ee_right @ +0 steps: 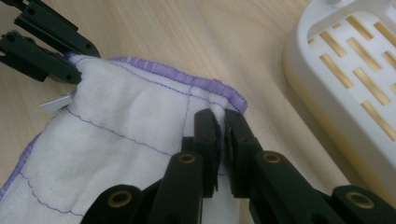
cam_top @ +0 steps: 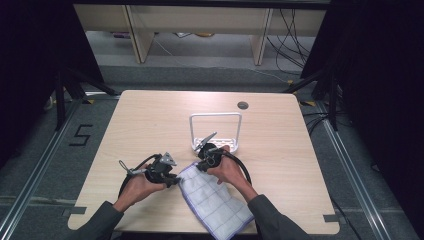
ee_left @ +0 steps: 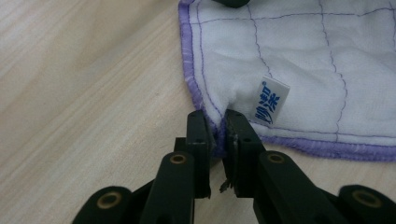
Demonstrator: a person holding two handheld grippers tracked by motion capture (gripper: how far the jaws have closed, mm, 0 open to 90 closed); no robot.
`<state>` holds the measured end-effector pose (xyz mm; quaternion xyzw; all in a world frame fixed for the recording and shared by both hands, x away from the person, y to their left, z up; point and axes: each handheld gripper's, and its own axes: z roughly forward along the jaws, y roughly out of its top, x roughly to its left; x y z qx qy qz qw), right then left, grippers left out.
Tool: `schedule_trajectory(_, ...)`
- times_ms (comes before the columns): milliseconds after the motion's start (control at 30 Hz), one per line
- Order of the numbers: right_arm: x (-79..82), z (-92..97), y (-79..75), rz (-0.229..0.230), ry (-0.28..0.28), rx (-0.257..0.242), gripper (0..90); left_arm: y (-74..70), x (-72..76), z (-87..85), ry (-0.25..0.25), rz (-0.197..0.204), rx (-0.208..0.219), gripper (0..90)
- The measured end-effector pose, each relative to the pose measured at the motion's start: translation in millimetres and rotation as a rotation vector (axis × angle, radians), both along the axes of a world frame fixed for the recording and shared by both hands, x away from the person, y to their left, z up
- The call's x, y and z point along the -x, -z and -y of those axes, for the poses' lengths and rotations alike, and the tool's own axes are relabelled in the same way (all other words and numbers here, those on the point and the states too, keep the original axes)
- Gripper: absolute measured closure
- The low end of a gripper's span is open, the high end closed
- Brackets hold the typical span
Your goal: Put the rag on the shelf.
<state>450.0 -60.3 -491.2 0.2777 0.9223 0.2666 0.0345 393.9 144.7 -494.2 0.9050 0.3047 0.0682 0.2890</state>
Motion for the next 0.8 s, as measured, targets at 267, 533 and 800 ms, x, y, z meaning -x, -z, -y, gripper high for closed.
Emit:
schedule_trajectory(267, 7.5, 6.9, -11.2, 0.041, 0.000, -0.024, 86.1, -12.4, 4.9, 0.3, 0.028, 0.053, 0.004, 83.5)
schedule_trajectory(533, 20.0, 23.6, -34.3, 0.109, 0.016, -0.086, 86.2, -32.7, 9.7, 2.1, 0.047, 0.099, 0.052, 84.0)
schedule_trajectory(800, 34.2, 42.2, -56.7, 0.167, 0.042, -0.146, 86.2, -65.4, 21.0, 10.2, 0.102, 0.172, 0.073, 84.1)
